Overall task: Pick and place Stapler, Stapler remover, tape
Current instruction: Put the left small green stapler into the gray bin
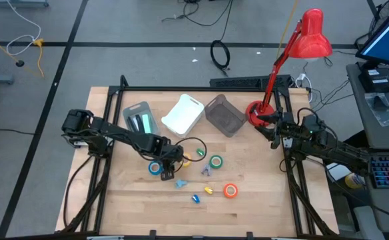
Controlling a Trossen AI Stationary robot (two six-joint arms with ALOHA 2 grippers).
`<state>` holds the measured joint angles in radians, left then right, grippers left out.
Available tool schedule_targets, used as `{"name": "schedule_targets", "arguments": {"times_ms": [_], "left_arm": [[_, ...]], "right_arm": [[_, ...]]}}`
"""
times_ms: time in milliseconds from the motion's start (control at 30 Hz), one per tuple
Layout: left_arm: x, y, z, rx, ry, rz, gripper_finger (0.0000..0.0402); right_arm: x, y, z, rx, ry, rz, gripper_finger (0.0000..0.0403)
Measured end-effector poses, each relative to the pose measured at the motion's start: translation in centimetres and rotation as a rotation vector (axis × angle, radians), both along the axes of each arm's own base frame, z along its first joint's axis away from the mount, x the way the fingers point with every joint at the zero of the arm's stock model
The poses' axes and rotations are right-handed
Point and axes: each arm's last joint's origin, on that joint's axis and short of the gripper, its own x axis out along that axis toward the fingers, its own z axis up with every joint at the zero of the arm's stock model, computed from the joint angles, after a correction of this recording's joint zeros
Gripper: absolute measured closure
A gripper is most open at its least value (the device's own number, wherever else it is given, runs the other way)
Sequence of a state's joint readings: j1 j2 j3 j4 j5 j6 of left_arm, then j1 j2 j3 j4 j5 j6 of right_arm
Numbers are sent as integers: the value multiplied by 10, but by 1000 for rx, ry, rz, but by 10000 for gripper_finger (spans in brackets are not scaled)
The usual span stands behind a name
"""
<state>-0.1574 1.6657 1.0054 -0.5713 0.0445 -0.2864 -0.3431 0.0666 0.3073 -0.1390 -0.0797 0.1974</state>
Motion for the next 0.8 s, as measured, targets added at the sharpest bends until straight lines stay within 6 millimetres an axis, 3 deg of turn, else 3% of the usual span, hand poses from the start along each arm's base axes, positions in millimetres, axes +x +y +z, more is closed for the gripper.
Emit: {"name": "schedule_targets", "arguments": {"times_ms": [300,600,800], "left_arm": [[-1,-3,-1,14,2,-117,180],[4,-4,-30,35,99,-163,201],[5,-5,-35,31,118,-174,202]], "right_arm": [[0,0,0,0,0,0,161],[0,0,0,1,0,0,161],[0,0,0,3,-1,0,161]]}}
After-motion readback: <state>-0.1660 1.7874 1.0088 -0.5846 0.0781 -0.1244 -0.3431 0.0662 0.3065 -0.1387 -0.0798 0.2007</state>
